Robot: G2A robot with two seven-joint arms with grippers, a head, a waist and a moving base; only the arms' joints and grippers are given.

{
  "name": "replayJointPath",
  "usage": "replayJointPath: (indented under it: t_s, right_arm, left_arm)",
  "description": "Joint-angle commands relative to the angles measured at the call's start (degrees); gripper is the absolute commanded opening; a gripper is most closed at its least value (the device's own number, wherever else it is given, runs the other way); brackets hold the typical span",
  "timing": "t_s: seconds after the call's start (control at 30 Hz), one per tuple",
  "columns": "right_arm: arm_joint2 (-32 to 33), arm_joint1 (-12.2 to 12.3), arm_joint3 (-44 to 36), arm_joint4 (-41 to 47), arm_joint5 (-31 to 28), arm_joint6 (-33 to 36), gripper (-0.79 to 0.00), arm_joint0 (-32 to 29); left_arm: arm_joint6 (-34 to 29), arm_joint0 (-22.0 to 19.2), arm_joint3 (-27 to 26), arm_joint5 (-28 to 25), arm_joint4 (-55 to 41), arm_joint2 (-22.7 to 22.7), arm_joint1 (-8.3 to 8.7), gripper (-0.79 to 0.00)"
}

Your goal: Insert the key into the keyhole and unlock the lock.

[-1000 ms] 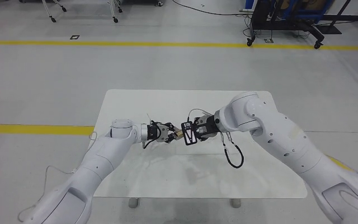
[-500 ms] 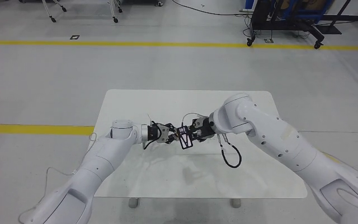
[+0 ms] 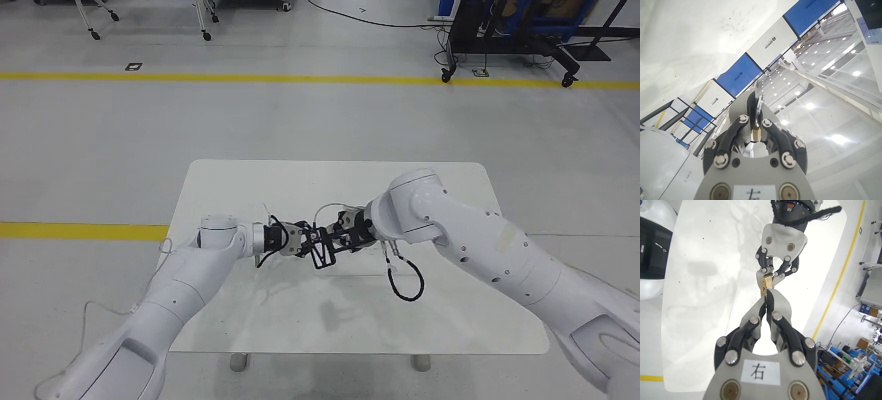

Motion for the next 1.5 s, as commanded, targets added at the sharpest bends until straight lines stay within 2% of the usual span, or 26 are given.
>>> replayJointPath:
  t_s: [0.0,0.13,0.7,1.47]
  right_arm:
    - [-0.7,0.13,-0.59,-0.31,0.6,0.6,-0.785,0.25]
    - [-2.44,0.53,-1.17,0.03,1.14,1.14,-0.785,1.44]
    - [-8.38,2.14,-3.25,1.72,1.76,1.76,-0.785,6.5]
    - [-12.1,1.29,-1.57,4.73,2.25,2.24,-0.785,10.31]
  left_arm:
    - [-0.2,0.05,0.25,2.3,-1.08,-0.15,-0.11,-0.785]
    - [-0.22,0.12,0.41,4.2,-1.92,-0.45,-0.24,-0.785]
    - [0.87,1.05,-1.12,4.73,-1.14,-1.54,-0.13,-0.785]
    - [-0.01,1.32,-1.7,5.1,0.94,-1.99,-0.04,-0.785]
